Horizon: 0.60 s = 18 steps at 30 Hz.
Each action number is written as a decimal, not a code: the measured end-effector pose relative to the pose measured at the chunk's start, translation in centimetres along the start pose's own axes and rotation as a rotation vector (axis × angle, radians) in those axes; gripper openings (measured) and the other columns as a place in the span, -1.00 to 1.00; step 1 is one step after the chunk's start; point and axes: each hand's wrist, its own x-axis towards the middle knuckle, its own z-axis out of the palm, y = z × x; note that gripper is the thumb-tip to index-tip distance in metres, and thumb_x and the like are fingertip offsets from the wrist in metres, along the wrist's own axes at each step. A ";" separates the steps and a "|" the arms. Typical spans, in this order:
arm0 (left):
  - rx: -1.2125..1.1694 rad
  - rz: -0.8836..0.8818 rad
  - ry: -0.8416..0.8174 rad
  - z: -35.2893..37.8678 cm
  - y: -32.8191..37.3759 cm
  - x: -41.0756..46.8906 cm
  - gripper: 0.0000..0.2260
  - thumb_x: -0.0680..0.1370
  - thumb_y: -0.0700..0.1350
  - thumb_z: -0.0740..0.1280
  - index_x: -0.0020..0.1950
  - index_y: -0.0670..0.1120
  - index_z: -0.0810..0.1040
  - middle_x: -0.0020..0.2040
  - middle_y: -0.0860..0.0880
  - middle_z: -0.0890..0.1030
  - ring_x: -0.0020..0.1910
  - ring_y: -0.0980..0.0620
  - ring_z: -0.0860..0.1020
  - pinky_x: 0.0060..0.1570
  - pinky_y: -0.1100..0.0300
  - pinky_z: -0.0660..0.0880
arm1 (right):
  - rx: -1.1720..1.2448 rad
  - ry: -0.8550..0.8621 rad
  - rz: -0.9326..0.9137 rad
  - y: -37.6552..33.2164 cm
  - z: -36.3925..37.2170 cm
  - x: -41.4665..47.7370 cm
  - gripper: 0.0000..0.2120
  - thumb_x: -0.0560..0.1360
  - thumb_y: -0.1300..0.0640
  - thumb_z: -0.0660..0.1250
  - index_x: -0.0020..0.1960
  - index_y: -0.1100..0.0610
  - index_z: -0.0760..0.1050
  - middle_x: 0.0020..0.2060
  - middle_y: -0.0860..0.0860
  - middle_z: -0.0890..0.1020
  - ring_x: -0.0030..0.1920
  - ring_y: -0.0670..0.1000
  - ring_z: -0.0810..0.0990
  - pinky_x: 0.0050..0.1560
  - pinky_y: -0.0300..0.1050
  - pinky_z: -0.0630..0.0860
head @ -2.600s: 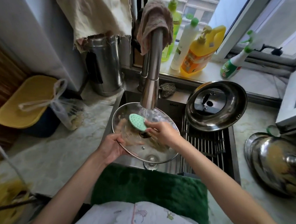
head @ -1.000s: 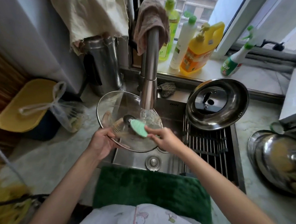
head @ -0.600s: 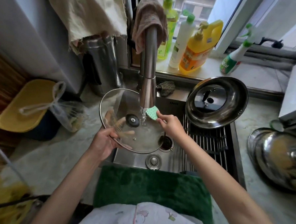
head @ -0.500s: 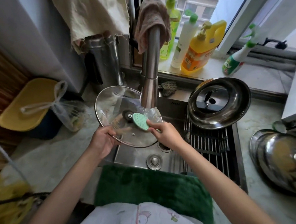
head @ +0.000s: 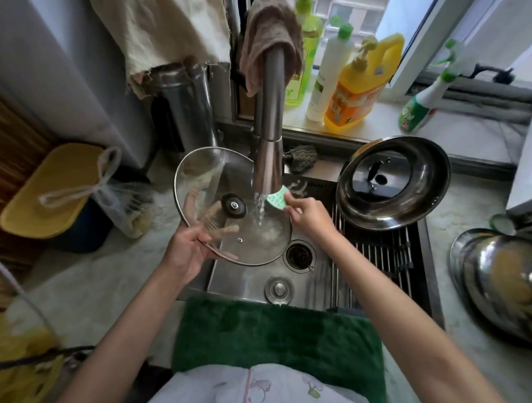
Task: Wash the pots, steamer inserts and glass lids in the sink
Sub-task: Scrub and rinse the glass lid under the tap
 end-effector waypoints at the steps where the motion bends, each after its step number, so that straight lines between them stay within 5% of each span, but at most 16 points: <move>1: -0.019 -0.015 0.016 0.0 -0.1 0.3 -0.18 0.32 -0.36 0.10 0.54 0.10 0.04 0.28 -0.11 0.53 0.03 -0.26 0.62 -0.32 -0.28 0.57 | 0.038 -0.039 -0.039 -0.5 0.6 -0.9 -0.67 0.53 0.06 0.33 0.28 0.02 0.52 0.14 0.12 0.61 0.04 -0.04 0.63 0.00 -0.08 0.51; 4: -0.063 -0.018 0.135 -0.1 -0.1 0.7 -0.29 0.33 -0.34 0.15 0.48 -0.33 0.08 -0.05 -0.16 0.68 -0.18 -0.11 0.68 -0.40 -0.12 0.60 | 0.129 -0.222 -0.177 -1.4 1.3 -5.4 -0.67 0.54 0.07 0.33 0.30 -0.02 0.50 0.17 -0.09 0.59 -0.36 -0.27 0.53 -0.26 -0.35 0.49; 8: -0.085 -0.008 0.122 -1.5 -0.1 0.7 0.10 0.03 -0.23 0.43 0.54 -0.07 0.06 0.33 -0.18 0.46 -0.02 -0.20 0.65 -0.34 -0.14 0.60 | 0.053 -0.227 -0.155 1.1 1.2 -6.7 -0.66 0.56 0.06 0.30 0.33 -0.04 0.46 0.11 -0.07 0.63 -0.55 -0.22 0.35 -0.44 -0.41 0.28; 12: 0.027 0.015 0.027 -1.0 -1.1 0.7 -0.15 0.36 -0.40 0.09 0.49 0.31 0.05 0.44 -0.05 0.36 0.05 -0.21 0.62 -0.30 -0.30 0.56 | -0.030 -0.045 0.132 1.8 1.7 -3.2 -0.67 0.56 0.02 0.28 0.32 -0.01 0.49 0.04 0.15 0.67 -0.34 -0.01 0.56 -0.32 -0.18 0.30; 18: 0.020 0.027 -0.008 -1.2 -0.7 0.5 -0.19 0.42 -0.45 -0.04 0.49 0.30 0.07 0.45 -0.07 0.35 0.07 -0.23 0.61 -0.28 -0.25 0.58 | 0.157 -0.232 -0.124 0.5 2.6 -6.4 -0.67 0.56 0.06 0.29 0.32 0.00 0.48 0.02 -0.16 0.64 -0.55 -0.16 0.25 -0.44 -0.27 0.28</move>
